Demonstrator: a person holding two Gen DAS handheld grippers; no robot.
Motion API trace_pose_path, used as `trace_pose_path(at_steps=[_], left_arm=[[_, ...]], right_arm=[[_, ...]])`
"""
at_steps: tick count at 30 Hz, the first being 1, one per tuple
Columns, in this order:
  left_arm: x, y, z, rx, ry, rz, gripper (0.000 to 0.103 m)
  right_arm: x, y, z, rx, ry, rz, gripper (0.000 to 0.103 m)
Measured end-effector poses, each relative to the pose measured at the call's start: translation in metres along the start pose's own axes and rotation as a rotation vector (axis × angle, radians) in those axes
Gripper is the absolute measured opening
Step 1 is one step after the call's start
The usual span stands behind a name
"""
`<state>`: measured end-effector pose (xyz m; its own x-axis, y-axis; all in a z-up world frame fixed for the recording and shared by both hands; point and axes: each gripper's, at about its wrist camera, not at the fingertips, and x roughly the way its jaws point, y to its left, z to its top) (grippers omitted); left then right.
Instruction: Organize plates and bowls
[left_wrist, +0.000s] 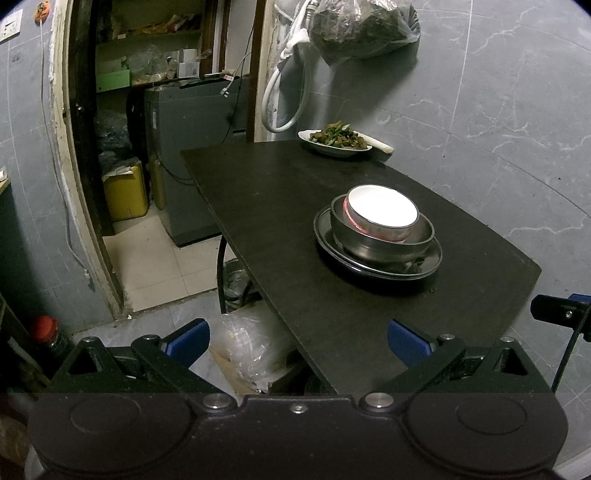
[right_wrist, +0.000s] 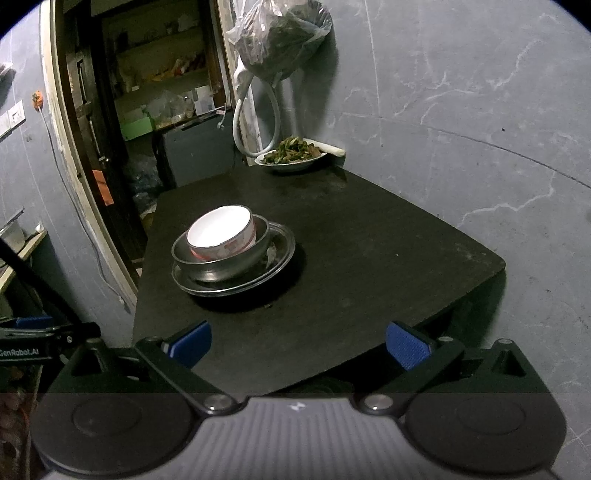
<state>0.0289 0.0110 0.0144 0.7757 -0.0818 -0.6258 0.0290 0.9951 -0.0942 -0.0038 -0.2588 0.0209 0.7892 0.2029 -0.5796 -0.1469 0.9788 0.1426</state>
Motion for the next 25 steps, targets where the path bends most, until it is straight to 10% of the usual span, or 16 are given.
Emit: trace_pose_path(at_steps=[25], left_arm=[[-0.0047,0.0031,0.0087,-0.019,-0.035,-0.06,0.102]], right_arm=[[-0.0003,0.0011,0.0,-0.006,0.005,0.002,0.103]])
